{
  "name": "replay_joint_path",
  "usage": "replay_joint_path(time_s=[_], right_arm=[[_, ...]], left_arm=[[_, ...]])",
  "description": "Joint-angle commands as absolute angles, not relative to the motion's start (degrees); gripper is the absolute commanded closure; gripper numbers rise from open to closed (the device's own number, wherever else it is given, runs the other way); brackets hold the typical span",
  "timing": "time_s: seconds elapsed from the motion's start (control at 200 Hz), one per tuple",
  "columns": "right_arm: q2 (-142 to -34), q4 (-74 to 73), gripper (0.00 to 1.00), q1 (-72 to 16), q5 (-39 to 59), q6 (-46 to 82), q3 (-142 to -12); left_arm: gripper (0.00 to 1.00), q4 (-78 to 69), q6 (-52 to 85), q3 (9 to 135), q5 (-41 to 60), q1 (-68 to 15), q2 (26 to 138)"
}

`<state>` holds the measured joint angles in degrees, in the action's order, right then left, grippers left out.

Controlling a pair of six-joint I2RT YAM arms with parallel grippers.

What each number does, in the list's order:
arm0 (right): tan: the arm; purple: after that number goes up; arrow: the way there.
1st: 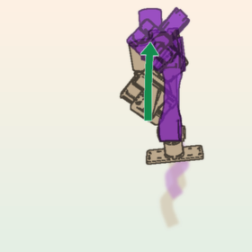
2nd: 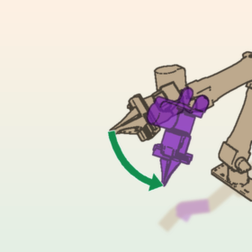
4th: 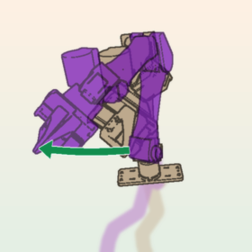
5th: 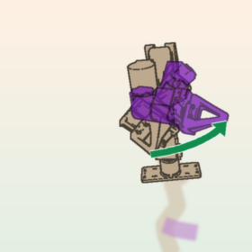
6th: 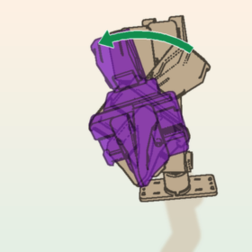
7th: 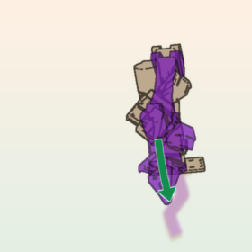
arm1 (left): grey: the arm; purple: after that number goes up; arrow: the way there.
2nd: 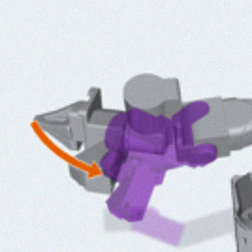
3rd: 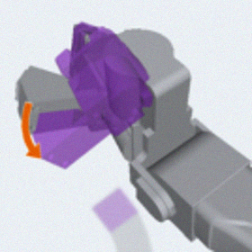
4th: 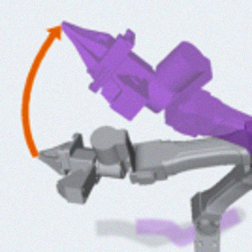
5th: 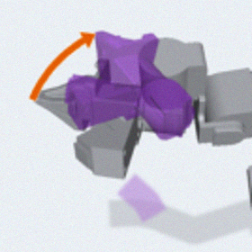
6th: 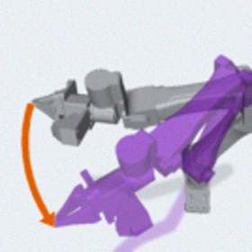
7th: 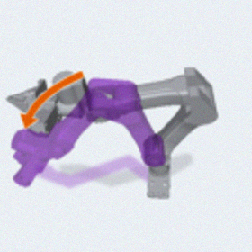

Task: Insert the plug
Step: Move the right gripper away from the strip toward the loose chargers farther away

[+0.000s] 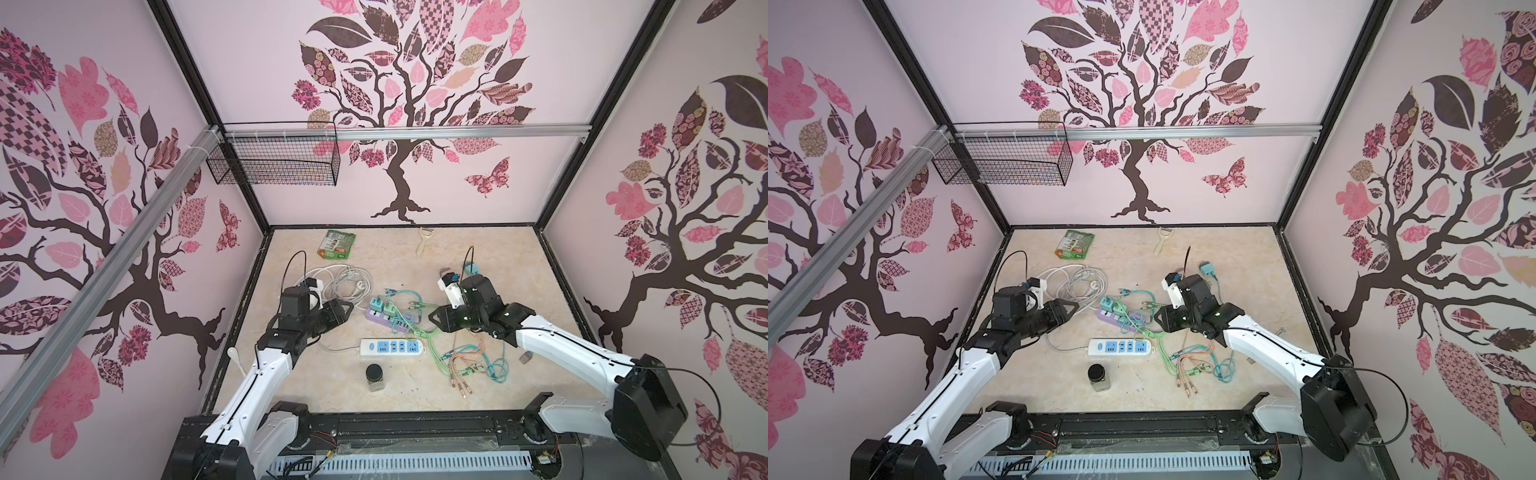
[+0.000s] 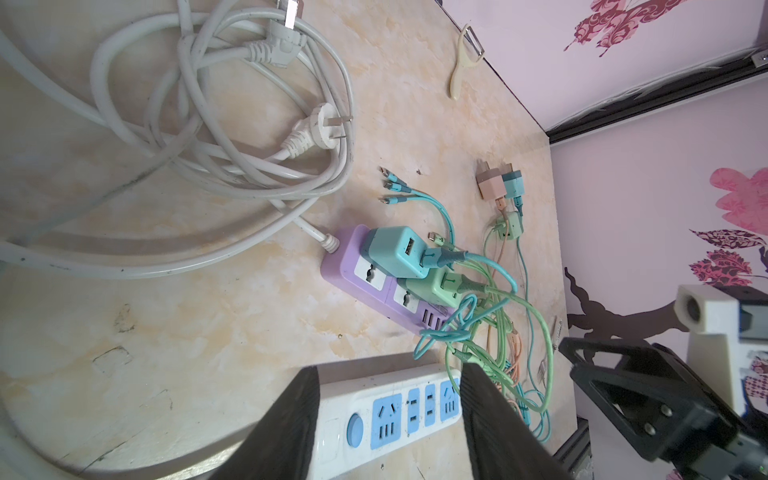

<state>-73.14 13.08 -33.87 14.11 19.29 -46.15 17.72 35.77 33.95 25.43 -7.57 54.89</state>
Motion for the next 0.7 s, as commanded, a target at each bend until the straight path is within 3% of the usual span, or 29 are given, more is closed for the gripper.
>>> replay_joint_path(time_s=[0.0,0.315,0.695], right_arm=[[-74.5,13.52,0.53,-33.75,10.8,24.71,-45.37],[-69.28,9.86,0.52,-33.82,11.62,32.34,-36.82],[-76.01,0.86,0.43,-33.81,15.08,35.09,-35.85]], left_arm=[[0.42,17.93,35.03,34.29,26.34,-7.36,53.73],[0.41,18.24,34.54,34.48,26.71,-7.25,52.69],[0.41,19.24,34.06,35.51,26.58,-7.23,52.25]])
